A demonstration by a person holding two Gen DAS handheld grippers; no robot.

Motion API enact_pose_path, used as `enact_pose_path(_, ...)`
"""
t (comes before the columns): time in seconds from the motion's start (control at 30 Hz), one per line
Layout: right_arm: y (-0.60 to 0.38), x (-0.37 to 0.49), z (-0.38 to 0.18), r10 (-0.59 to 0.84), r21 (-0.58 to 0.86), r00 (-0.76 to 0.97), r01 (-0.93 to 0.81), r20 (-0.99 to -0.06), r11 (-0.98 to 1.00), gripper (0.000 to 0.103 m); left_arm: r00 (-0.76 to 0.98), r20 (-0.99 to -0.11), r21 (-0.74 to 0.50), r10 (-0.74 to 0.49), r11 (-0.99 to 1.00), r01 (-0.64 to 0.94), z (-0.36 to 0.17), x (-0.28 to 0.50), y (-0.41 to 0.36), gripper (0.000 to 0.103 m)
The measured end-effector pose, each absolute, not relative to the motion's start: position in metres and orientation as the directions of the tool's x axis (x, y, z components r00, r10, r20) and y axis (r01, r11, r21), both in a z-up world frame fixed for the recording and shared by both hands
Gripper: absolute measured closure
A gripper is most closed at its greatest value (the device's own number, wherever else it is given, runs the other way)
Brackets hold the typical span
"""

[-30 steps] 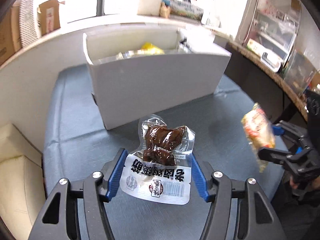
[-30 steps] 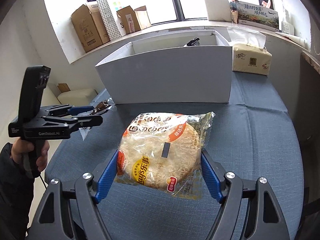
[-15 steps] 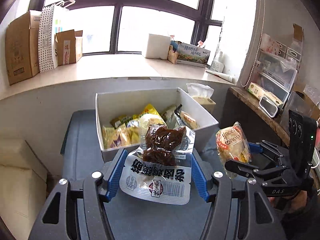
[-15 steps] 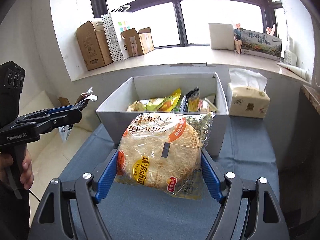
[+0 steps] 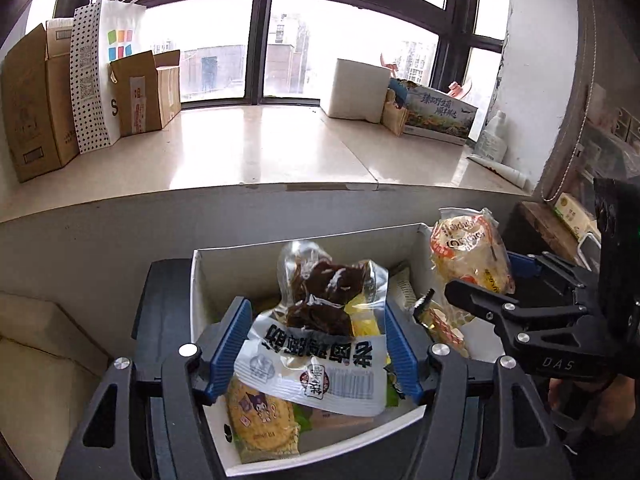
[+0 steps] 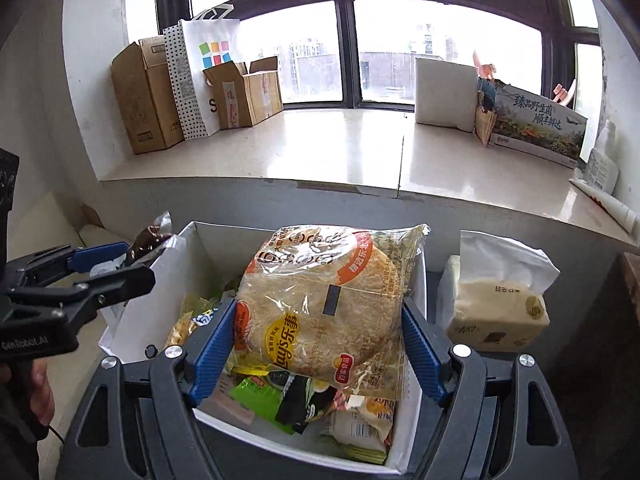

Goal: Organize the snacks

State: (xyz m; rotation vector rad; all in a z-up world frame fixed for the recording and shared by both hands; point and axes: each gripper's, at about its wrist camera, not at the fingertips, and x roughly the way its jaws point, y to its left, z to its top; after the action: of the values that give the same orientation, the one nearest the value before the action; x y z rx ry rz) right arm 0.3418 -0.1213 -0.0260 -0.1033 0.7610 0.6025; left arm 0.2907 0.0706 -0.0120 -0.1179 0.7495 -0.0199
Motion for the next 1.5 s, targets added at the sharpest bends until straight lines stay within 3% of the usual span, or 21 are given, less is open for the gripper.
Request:
enact_pose_path(0.03,-0.118,0.346,-0.026,0.474,0.121,0.562,-0.551,-0.678,0.826,0.015,0.730,-0.682,-0.104,-0.051,0.994,-0.028,-0.014,0.294,0.071,0.013)
enact_pose_path(0.1,-0.113,0.349,-0.025,0.444,0.085,0.591,-0.535,-0.674,0.841,0.000,0.729,-0.678,-0.139,-0.091,0.990,-0.005,-0.015,0.294,0.074,0.000)
enact_pose_path(0.43,-0.133,0.334,-0.027,0.395,0.080,0.629,-0.468,-0.670,0.880,0.000,0.776,-0.630,-0.077,-0.020,0.996,-0.038,0.003,0.263,0.070,0.000)
enact_pose_path(0.53,-0.145,0.321,-0.016,0.416,0.108,0.640,-0.463,-0.646,0.880,0.000,0.813,-0.581,-0.023,0.040,0.998,-0.065,0.016,0.240,0.067,0.000)
enact_pose_path(0.6,-0.149,0.304,-0.003,0.388,0.054,0.684,-0.456,-0.618,0.888,0.000,0.837,-0.541,0.018,0.083,0.996,-0.087,0.029,0.221,0.062,0.000)
enact_pose_path(0.73,-0.155,0.266,0.032,0.313,-0.076,0.780,-0.417,-0.543,0.906,0.000,0.886,-0.463,-0.043,0.034,0.997,-0.061,0.057,0.179,0.059,0.000)
enact_pose_path(0.87,-0.174,0.231,0.063,0.330,-0.046,0.814,-0.398,-0.479,0.916,0.000,0.905,-0.425,-0.095,0.014,0.994,-0.060,0.084,0.144,0.056,0.000)
enact_pose_path(1.07,-0.199,0.171,0.071,0.475,0.091,0.739,-0.496,-0.478,0.864,0.000,0.878,-0.477,-0.100,0.020,0.992,-0.077,0.074,0.094,0.046,0.000)
enact_pose_path(1.2,-0.208,0.127,0.055,0.461,0.083,0.741,-0.486,-0.489,0.870,0.000,0.868,-0.491,-0.048,0.074,0.993,-0.111,0.061,0.058,0.031,0.000)
enact_pose_path(1.3,-0.218,0.098,0.049,0.461,0.116,0.754,-0.465,-0.467,0.878,0.000,0.868,-0.495,-0.074,0.034,0.994,-0.081,0.054,0.035,0.022,0.000)
enact_pose_path(1.5,-0.220,0.084,0.029,0.479,0.205,0.686,-0.445,-0.548,0.872,0.000,0.827,-0.560,-0.128,-0.040,0.991,-0.039,0.034,0.021,0.006,0.000)
